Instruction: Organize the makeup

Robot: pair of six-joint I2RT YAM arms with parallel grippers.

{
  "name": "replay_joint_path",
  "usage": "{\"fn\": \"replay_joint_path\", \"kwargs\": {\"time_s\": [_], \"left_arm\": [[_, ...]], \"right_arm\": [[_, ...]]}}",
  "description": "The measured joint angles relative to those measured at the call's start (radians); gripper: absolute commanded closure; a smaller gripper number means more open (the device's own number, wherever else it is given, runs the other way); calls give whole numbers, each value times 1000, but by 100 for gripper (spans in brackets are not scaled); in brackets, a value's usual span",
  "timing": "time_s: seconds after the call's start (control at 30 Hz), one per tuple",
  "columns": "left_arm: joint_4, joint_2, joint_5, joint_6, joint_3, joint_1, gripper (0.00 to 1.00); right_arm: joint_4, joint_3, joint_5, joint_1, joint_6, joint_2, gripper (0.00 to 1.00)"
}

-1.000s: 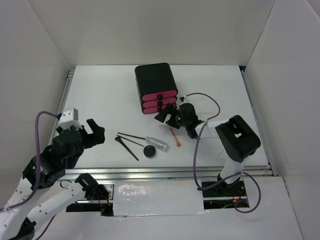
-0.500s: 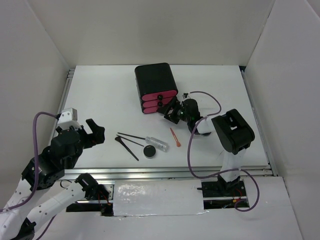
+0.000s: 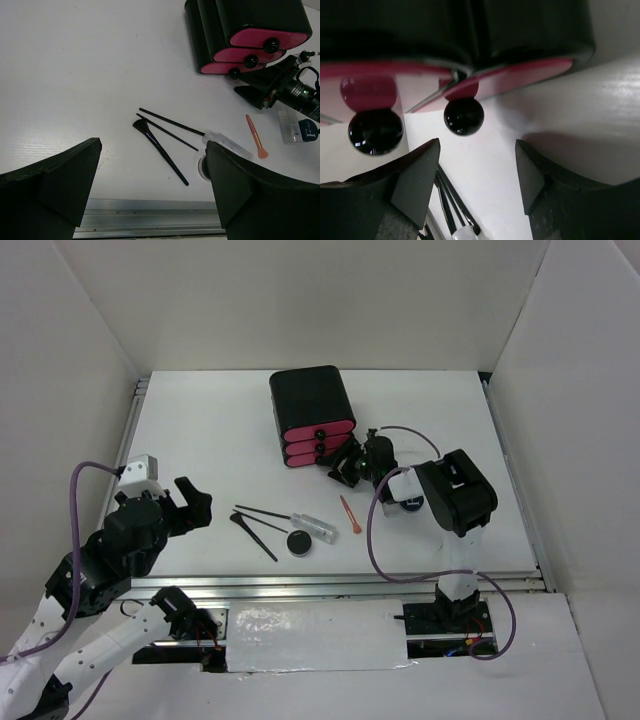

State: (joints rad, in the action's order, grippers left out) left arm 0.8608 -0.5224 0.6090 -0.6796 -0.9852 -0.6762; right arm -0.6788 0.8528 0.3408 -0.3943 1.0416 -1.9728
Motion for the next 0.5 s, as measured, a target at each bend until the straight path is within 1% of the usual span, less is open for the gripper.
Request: {"fn": "replay_joint_path", "kwargs": {"time_s": [0.27,0.33,0.47,0.5], "left_arm": [[-1,0,-4,0,0,0,1],[-1,0,-5,0,0,0,1],[-1,-1,-5,0,0,0,1],[-1,-1,-5,0,0,0,0]], "right_arm": [[21,75,19,14,9,-48,35],[23,94,27,15,9,-60,40],[46,139,40,15,9,-87,46],[50,147,40,15,9,-93,51]]}}
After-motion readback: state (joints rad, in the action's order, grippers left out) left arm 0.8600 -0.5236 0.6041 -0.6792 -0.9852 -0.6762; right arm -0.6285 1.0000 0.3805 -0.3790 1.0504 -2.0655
